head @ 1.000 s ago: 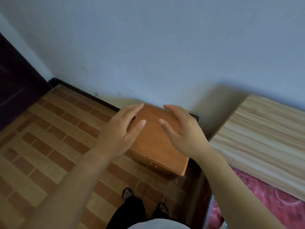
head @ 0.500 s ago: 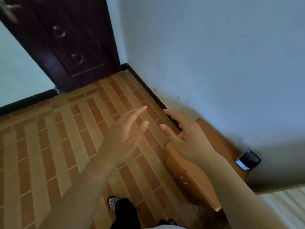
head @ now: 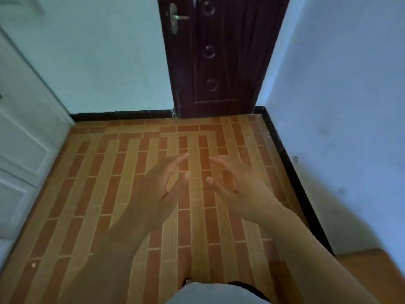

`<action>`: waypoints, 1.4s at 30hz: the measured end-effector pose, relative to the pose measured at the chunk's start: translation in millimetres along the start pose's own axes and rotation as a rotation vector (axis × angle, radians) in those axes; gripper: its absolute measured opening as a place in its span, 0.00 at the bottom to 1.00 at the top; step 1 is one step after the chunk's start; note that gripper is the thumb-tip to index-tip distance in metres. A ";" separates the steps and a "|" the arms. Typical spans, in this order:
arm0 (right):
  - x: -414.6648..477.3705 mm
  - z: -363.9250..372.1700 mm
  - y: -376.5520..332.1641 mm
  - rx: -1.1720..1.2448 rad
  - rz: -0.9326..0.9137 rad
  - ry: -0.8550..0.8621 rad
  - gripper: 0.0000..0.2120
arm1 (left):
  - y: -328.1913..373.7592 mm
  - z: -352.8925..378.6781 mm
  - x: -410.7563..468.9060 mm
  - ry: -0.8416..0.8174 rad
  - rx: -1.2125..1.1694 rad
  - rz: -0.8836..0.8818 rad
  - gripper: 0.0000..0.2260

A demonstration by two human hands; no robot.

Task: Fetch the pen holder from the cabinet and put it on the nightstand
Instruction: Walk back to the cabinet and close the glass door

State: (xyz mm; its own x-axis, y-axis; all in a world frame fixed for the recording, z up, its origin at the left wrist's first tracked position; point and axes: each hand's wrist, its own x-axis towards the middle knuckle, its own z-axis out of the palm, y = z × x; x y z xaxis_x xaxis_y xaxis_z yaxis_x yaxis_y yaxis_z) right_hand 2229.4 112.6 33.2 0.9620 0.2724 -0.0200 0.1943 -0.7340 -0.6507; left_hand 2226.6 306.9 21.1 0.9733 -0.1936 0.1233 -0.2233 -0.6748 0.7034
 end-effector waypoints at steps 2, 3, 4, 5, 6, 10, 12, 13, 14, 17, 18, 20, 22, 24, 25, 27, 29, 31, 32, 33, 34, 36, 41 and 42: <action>32.4 13.6 -14.6 0.002 -0.050 -0.078 0.23 | -25.6 -19.1 2.2 0.048 0.008 -0.073 0.23; 47.8 20.2 -20.9 0.005 -0.071 -0.112 0.23 | -37.5 -27.0 3.9 0.069 0.009 -0.104 0.23; 62.7 26.4 -26.3 0.013 -0.090 -0.141 0.23 | -49.3 -33.9 6.4 0.084 0.006 -0.131 0.23; 77.5 32.4 -30.7 0.015 -0.108 -0.164 0.23 | -60.7 -40.3 9.9 0.094 -0.001 -0.152 0.22; 92.3 37.9 -33.9 0.007 -0.133 -0.180 0.23 | -71.3 -46.2 15.0 0.100 -0.007 -0.171 0.22; 160.1 53.8 -39.4 0.007 -0.196 -0.221 0.23 | -111.3 -66.3 52.7 0.129 0.014 -0.200 0.22; 200.5 56.4 -38.8 0.027 -0.217 -0.207 0.23 | -129.4 -74.1 83.6 0.143 0.008 -0.210 0.21; 222.1 56.6 -37.4 0.030 -0.227 -0.192 0.24 | -137.6 -78.1 101.8 0.146 0.010 -0.212 0.21; 244.7 55.7 -36.4 0.031 -0.233 -0.179 0.24 | -145.4 -82.1 122.0 0.146 0.014 -0.210 0.21; 315.0 48.7 -38.1 0.027 -0.232 -0.174 0.23 | -166.4 -98.4 187.6 0.144 0.007 -0.202 0.22; 338.9 45.3 -40.2 0.023 -0.239 -0.172 0.23 | -173.1 -105.5 209.8 0.145 0.003 -0.207 0.22; 384.1 40.4 -47.0 0.007 -0.259 -0.176 0.23 | -186.2 -119.9 250.2 0.160 0.015 -0.220 0.22; 429.0 39.9 -56.7 -0.013 -0.280 -0.197 0.23 | -200.6 -135.2 285.4 0.200 0.028 -0.234 0.22; 463.9 42.7 -66.2 -0.014 -0.299 -0.210 0.24 | -211.7 -147.9 308.4 0.238 0.042 -0.259 0.22; 484.5 46.2 -71.9 -0.001 -0.315 -0.224 0.24 | -220.1 -156.4 318.7 0.256 0.045 -0.282 0.23; 522.3 56.2 -86.4 0.025 -0.355 -0.253 0.25 | -237.7 -175.9 334.9 0.296 0.047 -0.321 0.22; 559.7 69.1 -103.4 0.057 -0.401 -0.287 0.25 | -259.4 -198.5 350.4 0.353 0.039 -0.350 0.20; 597.6 84.2 -122.4 0.077 -0.446 -0.324 0.23 | -284.0 -221.8 366.8 0.397 0.031 -0.388 0.19; 617.5 92.6 -131.9 0.083 -0.466 -0.340 0.23 | -297.6 -234.0 376.6 0.413 0.024 -0.407 0.20; 637.7 101.5 -141.6 0.088 -0.484 -0.351 0.23 | -312.2 -246.2 387.3 0.433 0.022 -0.420 0.20; 658.8 110.7 -152.0 0.094 -0.501 -0.359 0.23 | -327.5 -259.1 399.5 0.455 0.028 -0.424 0.20; 703.0 130.8 -174.0 0.106 -0.533 -0.362 0.22 | -360.4 -286.3 426.7 0.499 0.035 -0.414 0.18; 810.8 164.0 -243.7 0.106 -0.550 -0.313 0.22 | -427.4 -367.8 499.2 0.536 0.068 -0.396 0.18; 829.8 168.0 -256.8 0.115 -0.548 -0.307 0.22 | -437.7 -384.8 511.2 0.542 0.083 -0.394 0.18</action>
State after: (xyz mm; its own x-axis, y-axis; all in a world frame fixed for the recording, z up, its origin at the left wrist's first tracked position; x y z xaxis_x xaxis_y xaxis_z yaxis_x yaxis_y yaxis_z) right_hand 2945.6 631.6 56.3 0.6262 0.7682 0.1334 0.6046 -0.3704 -0.7052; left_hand 2842.3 777.4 45.7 0.8671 0.4481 0.2176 0.1714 -0.6785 0.7143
